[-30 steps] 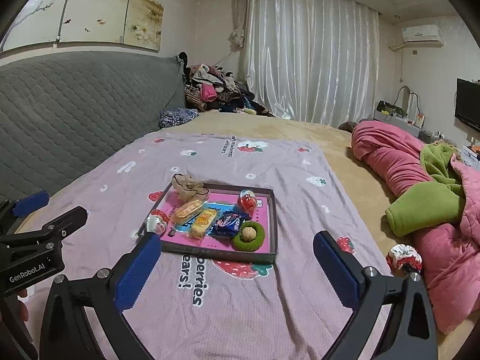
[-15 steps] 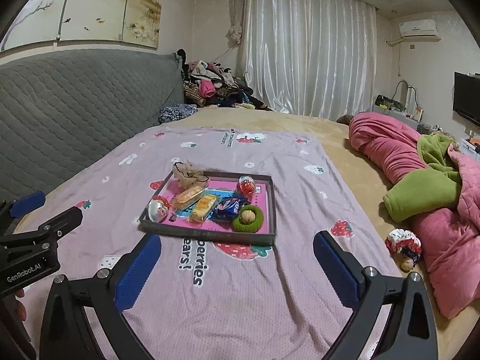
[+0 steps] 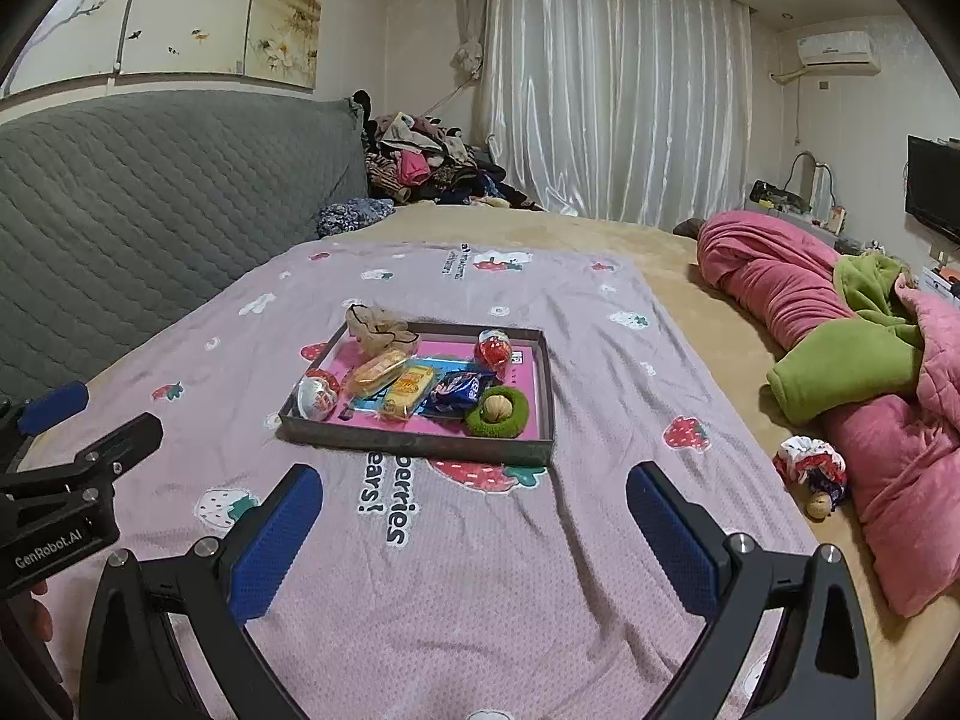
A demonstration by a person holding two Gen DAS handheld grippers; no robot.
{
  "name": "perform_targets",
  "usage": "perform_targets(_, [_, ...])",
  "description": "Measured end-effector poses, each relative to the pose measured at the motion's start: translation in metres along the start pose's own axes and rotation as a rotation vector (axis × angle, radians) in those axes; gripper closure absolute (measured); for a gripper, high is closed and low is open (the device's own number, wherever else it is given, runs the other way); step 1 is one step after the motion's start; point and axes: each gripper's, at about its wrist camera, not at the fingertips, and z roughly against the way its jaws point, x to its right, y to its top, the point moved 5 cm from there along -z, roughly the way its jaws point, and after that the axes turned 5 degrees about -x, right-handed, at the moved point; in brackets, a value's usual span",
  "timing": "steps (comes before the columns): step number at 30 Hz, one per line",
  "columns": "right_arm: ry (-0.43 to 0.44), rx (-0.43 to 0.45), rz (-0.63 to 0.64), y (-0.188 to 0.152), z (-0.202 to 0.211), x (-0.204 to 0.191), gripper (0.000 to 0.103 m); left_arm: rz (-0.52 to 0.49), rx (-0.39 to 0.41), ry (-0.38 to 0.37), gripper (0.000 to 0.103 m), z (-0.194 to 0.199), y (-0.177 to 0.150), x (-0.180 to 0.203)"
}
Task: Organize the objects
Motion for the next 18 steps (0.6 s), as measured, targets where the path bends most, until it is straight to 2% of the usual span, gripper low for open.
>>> perform_targets(18, [-0.015, -0.040, 0.010, -0.032, -0.018, 0.000, 0.001, -0.001, -0.034, -0.031, 0.016, -0.014, -0.026, 0.005])
